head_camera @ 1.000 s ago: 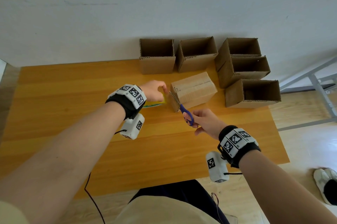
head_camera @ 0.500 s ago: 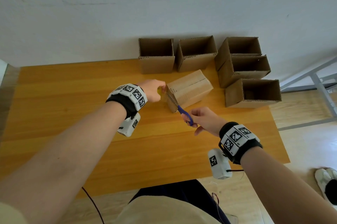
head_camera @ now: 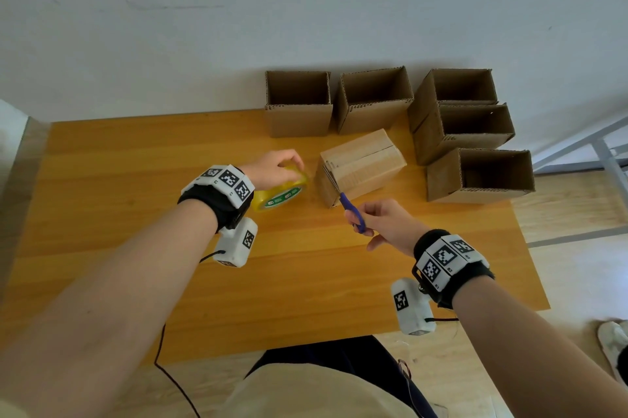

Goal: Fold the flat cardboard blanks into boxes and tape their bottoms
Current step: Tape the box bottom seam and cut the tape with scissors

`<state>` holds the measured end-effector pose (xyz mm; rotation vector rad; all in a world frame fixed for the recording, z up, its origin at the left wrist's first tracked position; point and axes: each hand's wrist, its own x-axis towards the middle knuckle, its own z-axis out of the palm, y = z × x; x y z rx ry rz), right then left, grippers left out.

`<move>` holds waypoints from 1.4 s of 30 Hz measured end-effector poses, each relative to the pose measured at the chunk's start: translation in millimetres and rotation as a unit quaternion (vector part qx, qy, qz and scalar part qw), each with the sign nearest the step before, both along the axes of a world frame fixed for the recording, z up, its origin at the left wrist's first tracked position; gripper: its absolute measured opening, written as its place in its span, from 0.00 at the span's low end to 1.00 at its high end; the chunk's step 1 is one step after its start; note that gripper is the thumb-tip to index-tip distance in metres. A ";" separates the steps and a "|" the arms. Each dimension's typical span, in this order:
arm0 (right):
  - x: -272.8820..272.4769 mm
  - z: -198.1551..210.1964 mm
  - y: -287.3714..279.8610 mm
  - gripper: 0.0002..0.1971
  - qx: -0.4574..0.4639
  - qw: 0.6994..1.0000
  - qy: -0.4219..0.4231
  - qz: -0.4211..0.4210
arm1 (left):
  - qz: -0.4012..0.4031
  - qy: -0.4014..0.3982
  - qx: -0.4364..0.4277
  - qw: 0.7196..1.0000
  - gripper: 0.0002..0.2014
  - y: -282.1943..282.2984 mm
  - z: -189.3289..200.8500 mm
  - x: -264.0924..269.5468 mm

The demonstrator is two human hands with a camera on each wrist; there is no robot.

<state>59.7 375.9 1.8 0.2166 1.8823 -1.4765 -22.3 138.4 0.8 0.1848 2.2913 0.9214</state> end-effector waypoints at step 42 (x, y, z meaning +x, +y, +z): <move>-5.6 -7.9 -2.2 0.14 0.053 0.997 -0.002 0.050 | 0.031 0.146 -0.171 0.974 0.24 17.1 -74.4 68.6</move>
